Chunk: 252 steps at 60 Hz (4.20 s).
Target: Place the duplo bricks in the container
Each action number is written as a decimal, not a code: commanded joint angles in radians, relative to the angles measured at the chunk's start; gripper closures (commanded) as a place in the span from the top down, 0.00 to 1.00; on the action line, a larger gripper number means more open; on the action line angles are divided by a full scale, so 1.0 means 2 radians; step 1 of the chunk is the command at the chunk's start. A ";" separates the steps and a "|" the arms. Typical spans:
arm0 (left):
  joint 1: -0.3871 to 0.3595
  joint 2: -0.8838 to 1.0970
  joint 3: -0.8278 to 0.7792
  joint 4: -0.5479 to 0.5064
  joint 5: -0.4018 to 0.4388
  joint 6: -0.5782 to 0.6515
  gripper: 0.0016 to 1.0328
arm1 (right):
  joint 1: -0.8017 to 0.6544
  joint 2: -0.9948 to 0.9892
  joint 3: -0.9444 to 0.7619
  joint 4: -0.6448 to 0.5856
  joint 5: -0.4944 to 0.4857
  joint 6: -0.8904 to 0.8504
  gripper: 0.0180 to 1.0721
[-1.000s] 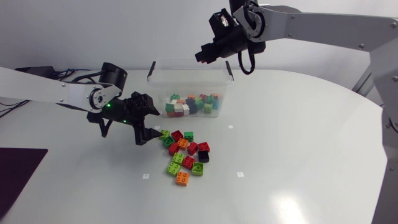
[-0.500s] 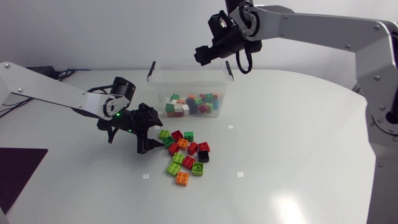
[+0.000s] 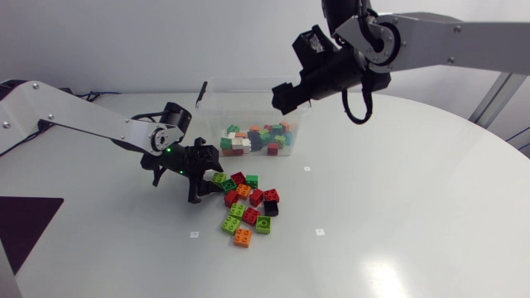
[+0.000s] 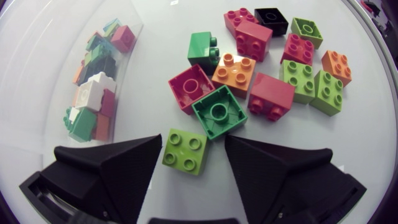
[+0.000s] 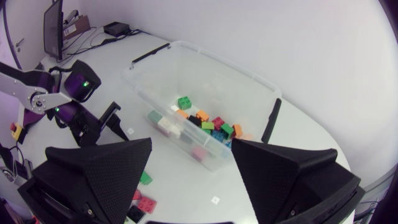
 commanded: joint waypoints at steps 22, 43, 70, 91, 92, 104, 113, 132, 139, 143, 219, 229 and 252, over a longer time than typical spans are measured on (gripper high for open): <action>-0.002 -0.034 -0.035 -0.058 -0.002 0.031 0.24 | 0.071 0.026 -0.091 0.022 0.034 0.046 0.88; 0.015 -0.140 -0.074 -0.071 0.001 0.019 0.24 | 0.092 0.132 -0.003 -0.056 0.052 0.158 0.88; 0.035 -0.219 -0.049 -0.018 0.032 -0.107 0.24 | 0.106 0.253 0.143 -0.181 0.052 0.213 0.88; 0.034 -0.240 -0.046 0.096 0.037 -0.217 0.24 | 0.098 0.299 0.180 -0.205 0.056 0.257 0.79; 0.034 -0.240 -0.045 0.097 0.037 -0.219 0.24 | 0.097 0.301 0.182 -0.205 0.058 0.259 0.78; 0.030 -0.243 -0.042 0.103 0.037 -0.224 0.24 | 0.084 0.296 0.182 -0.208 0.062 0.263 0.74; 0.030 -0.244 -0.040 0.103 0.037 -0.224 0.24 | 0.080 0.296 0.184 -0.210 0.066 0.264 0.74; 0.021 -0.245 -0.026 0.105 0.037 -0.231 0.24 | 0.080 0.309 0.199 -0.214 0.066 0.269 0.63; 0.019 -0.242 -0.016 0.112 0.035 -0.240 0.24 | 0.086 0.314 0.196 -0.215 0.066 0.272 0.57; 0.017 -0.229 -0.004 0.122 0.027 -0.249 0.24 | 0.086 0.315 0.193 -0.215 0.066 0.273 0.56; -0.002 -0.056 0.159 0.128 -0.038 -0.329 0.96 | 0.038 0.066 0.043 -0.186 0.068 0.240 0.34; 0.018 -0.130 0.107 0.130 -0.037 -0.340 0.96 | 0.027 0.062 0.098 -0.206 0.066 0.230 0.34; 0.004 -0.311 -0.085 0.065 0.001 -0.268 0.96 | 0.008 0.091 0.215 -0.232 0.043 0.222 0.34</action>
